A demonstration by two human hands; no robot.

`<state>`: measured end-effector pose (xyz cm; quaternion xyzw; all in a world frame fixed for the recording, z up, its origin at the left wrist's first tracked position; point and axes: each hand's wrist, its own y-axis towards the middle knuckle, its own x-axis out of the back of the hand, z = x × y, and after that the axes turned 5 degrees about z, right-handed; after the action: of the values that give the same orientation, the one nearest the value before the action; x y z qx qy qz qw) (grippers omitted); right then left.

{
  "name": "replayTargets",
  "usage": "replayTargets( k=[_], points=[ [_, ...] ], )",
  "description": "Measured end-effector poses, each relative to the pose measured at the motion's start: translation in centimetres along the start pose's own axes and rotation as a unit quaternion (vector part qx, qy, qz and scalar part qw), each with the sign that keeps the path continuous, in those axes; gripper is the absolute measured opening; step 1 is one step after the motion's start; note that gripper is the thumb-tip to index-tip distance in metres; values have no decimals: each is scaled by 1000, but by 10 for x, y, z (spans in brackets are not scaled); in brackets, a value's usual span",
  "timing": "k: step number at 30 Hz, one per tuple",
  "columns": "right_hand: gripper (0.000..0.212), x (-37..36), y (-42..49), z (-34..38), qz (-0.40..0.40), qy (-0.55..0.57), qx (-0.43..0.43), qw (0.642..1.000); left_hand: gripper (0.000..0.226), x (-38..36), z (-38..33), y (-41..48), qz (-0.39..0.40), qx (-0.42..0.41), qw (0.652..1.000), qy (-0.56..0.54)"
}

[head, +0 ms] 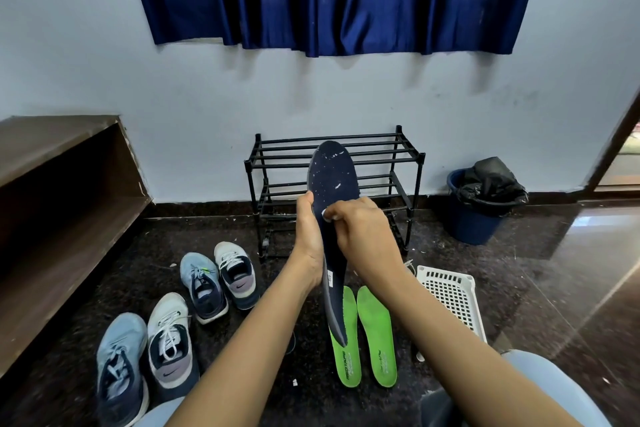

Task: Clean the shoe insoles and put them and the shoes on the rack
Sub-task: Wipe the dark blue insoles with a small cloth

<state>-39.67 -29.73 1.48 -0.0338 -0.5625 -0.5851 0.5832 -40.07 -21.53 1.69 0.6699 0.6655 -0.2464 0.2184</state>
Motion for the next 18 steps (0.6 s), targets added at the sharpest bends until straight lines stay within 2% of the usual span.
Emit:
replayTargets(
  k=[7, 13, 18],
  points=[
    [25, 6, 8, -6, -49, -8, -43, 998, 49, -7, 5, 1, 27, 8, 1000, 5],
    [24, -3, -2, 10, -42, 25, -17, 999, 50, -2, -2, 3, -7, -19, 999, 29],
    [23, -3, 8, 3, -55, 29, -31, 998, 48, -3, 2, 6, -23, -23, 999, 15]
  ],
)
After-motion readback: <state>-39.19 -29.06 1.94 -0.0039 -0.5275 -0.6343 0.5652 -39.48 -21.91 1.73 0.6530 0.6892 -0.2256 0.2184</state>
